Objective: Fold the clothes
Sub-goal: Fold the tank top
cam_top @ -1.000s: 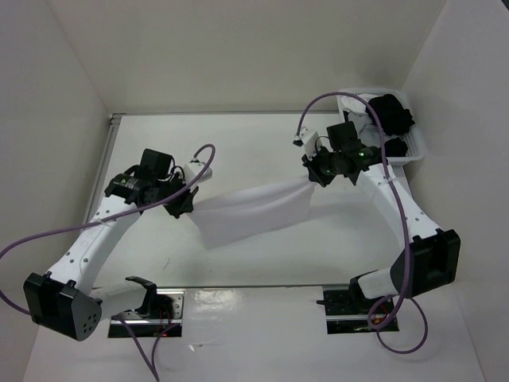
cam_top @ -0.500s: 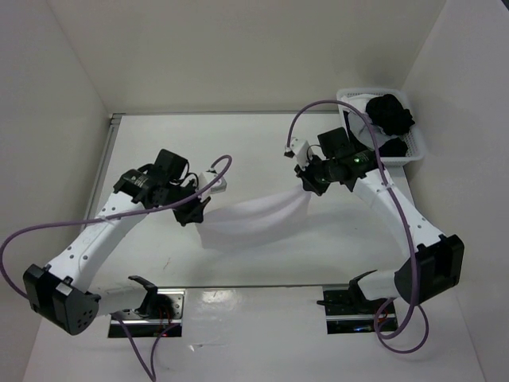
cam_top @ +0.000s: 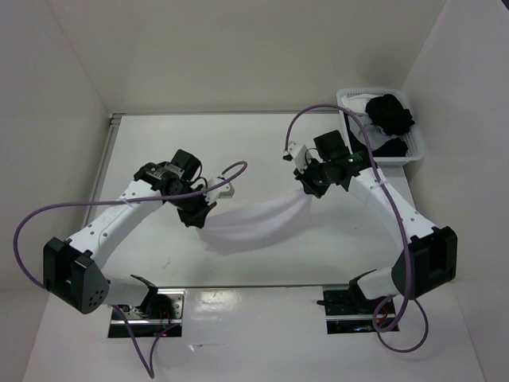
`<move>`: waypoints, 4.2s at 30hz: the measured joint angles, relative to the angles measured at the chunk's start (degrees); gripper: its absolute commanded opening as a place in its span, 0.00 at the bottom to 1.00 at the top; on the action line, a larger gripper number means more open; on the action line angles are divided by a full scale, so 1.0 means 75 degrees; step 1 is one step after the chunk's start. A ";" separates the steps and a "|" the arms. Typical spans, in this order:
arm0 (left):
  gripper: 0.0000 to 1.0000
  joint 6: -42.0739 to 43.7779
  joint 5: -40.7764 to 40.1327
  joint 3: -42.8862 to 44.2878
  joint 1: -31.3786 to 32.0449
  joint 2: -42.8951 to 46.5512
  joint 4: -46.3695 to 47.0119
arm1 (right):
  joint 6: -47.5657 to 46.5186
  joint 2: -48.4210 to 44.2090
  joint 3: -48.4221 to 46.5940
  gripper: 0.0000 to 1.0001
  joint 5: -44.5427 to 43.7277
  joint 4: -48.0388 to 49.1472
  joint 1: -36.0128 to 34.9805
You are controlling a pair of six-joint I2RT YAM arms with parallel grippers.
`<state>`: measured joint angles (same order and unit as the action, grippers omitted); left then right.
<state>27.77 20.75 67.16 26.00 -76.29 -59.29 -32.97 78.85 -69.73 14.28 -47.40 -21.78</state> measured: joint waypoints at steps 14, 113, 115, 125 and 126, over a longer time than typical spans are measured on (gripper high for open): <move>0.00 0.0050 -0.0519 0.0076 0.0006 0.0659 -0.0184 | 0.0166 0.0705 -0.0149 0.00 -0.0189 0.0495 -0.0009; 0.00 0.0440 -0.1425 -0.0265 0.0076 0.0134 -0.1023 | 0.1011 0.0504 -0.0291 0.00 -0.0635 0.1014 -0.0848; 0.00 0.0437 -0.1580 -0.0388 0.0079 -0.0052 -0.0915 | 0.1011 0.0595 -0.0291 0.00 -0.0600 0.1014 -0.0848; 0.00 0.0411 -0.1848 -0.0667 0.0096 -0.1588 0.0114 | 0.1017 0.0775 -0.0289 0.00 -0.0586 0.1014 -0.0901; 0.00 0.0385 -0.1848 -0.0667 0.0096 -0.1673 0.0187 | 0.1017 0.0775 -0.0289 0.00 -0.0586 0.1014 -0.0901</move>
<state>30.65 6.90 62.15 26.72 -88.84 -57.89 -25.34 84.66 -71.90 9.89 -39.79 -28.53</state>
